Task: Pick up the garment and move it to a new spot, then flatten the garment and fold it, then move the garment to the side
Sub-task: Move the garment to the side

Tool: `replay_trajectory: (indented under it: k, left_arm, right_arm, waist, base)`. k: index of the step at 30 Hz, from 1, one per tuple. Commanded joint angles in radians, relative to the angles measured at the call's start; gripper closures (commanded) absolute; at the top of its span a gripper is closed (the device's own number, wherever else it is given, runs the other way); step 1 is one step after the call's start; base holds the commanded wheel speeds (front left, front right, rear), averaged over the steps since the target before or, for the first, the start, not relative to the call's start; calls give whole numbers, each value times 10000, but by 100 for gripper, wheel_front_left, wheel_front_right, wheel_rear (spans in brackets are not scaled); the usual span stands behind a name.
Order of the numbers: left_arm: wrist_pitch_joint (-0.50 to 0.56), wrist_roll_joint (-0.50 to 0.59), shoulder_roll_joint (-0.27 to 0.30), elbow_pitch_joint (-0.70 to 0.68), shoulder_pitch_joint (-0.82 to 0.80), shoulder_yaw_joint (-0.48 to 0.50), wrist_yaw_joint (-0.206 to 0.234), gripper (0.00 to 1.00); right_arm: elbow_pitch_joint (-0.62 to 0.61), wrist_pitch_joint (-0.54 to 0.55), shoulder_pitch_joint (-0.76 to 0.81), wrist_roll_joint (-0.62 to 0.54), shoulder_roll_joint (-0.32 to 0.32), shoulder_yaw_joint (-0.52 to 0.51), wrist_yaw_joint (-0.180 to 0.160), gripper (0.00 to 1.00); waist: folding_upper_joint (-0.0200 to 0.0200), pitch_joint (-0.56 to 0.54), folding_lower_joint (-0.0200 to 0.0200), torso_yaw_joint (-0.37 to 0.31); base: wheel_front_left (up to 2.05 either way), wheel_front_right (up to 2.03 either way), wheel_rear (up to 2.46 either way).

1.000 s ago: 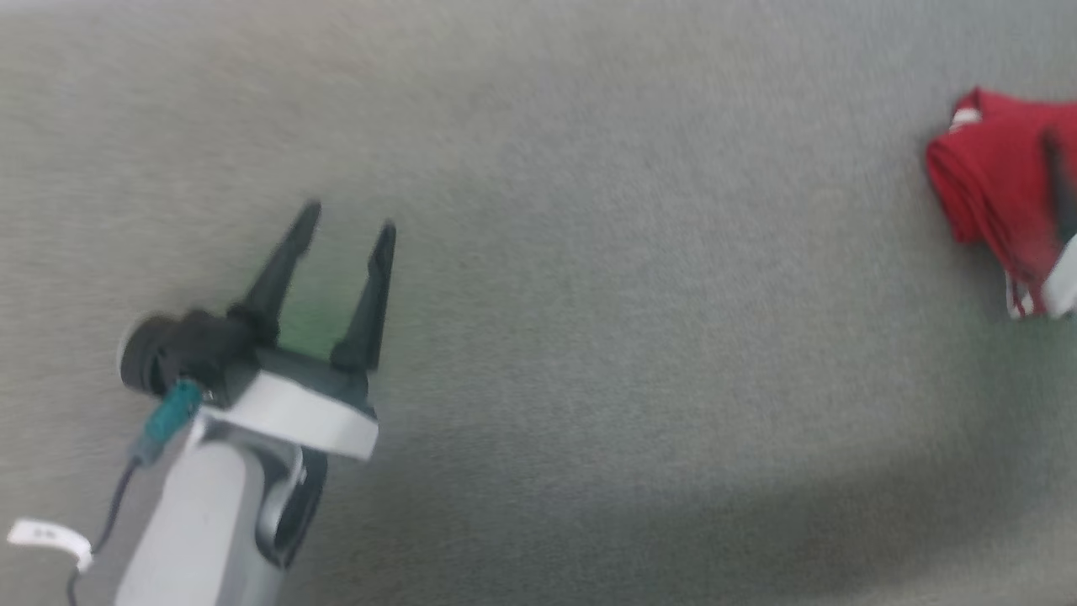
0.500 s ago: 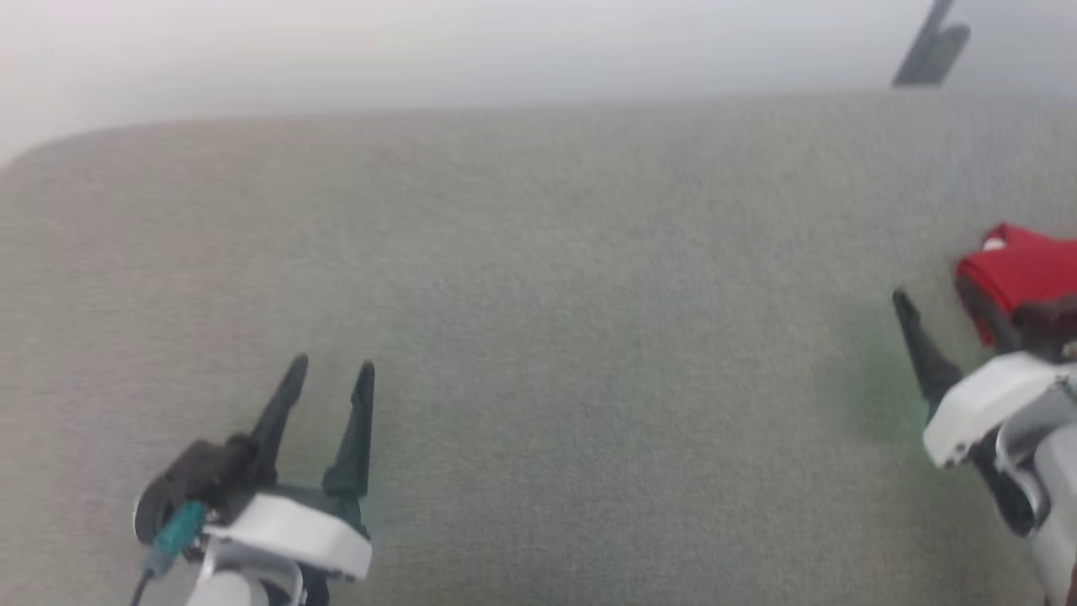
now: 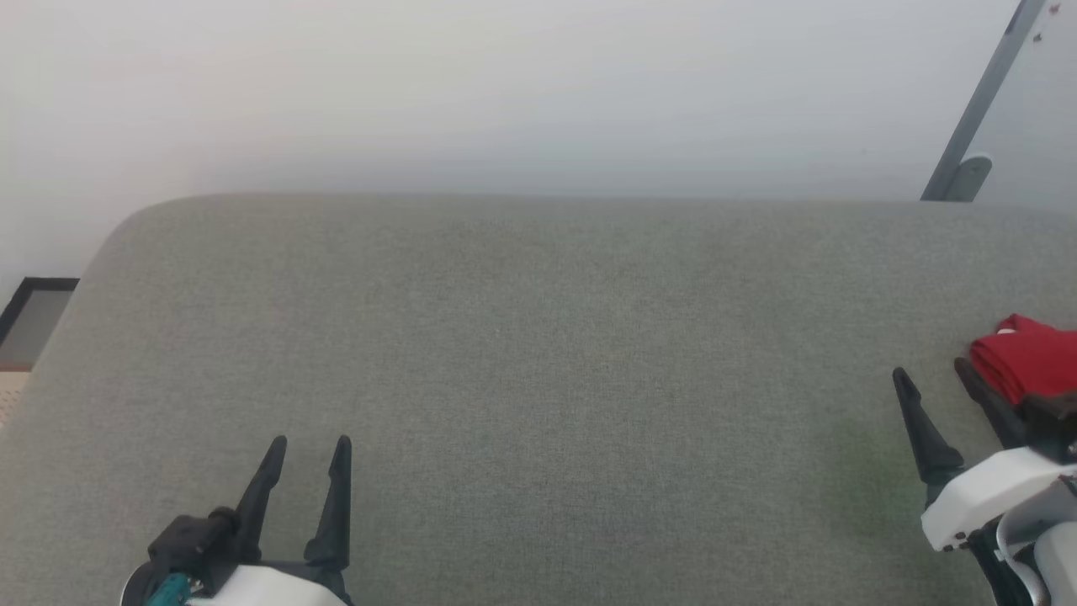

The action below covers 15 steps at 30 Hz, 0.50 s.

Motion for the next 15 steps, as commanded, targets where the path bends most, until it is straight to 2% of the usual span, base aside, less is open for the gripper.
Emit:
replay_trajectory:
  k: [1,15]
  left_arm:
    - [-46,87,-61,-125,197,76,-14,0]
    - [-46,113,-62,-833,988,445,-14,0]
  right_arm:
    - [-267,-44,277,-160,138,-219,-14,0]
    - [-2249,98,1699,-1041,850,-1368,-14,0]
  waist:
    - [0,-93,0,41]
    - [0,-247,0,-4]
  base:
    - [0,0,0]
    - [0,0,0]
